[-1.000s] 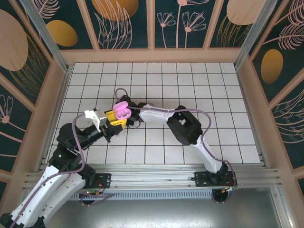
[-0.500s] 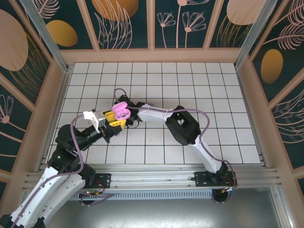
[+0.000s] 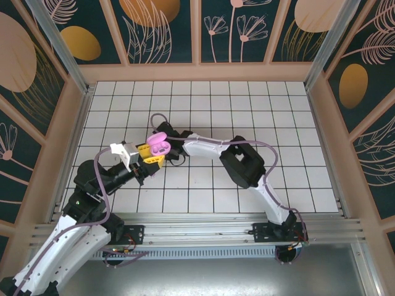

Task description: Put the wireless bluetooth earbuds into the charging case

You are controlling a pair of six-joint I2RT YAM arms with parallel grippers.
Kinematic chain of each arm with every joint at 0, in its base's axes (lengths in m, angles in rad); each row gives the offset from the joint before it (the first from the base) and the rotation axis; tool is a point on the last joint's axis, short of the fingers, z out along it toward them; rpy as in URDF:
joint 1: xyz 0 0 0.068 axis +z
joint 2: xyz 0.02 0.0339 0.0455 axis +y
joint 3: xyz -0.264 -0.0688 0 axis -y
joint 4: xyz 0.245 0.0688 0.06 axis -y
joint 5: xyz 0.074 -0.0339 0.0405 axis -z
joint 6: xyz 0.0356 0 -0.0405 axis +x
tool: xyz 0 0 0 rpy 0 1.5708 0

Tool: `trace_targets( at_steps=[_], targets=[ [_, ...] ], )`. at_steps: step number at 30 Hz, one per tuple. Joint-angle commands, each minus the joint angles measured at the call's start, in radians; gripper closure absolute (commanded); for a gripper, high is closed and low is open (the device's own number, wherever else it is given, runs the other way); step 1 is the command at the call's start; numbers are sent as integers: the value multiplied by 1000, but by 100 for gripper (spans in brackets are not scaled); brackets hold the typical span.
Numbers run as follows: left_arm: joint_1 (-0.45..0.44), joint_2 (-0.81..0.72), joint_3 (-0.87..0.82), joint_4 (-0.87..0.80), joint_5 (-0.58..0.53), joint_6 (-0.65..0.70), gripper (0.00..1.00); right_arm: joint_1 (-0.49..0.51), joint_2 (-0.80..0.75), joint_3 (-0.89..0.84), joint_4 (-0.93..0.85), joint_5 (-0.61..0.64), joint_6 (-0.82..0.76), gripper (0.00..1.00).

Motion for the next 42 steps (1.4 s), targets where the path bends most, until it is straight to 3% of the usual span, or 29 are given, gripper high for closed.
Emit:
trace_targets(
  at_steps=[1, 11, 19, 31, 42],
  targets=[
    [-3, 18, 17, 54, 26, 10, 86, -40, -142, -88, -23, 61, -44, 87],
    [-3, 125, -28, 222, 96, -1, 85, -132, -458, -424, 48, 97, -55, 87],
    [-4, 269, -72, 392, 116, 9, 87, -236, -723, -617, 9, 113, -85, 87],
    [-21, 484, -76, 599, 141, 52, 87, -335, -1021, -702, -123, 89, -165, 87],
    [-52, 664, -90, 830, 97, 8, 90, -355, -1135, -667, -174, -18, -205, 87]
  ],
)
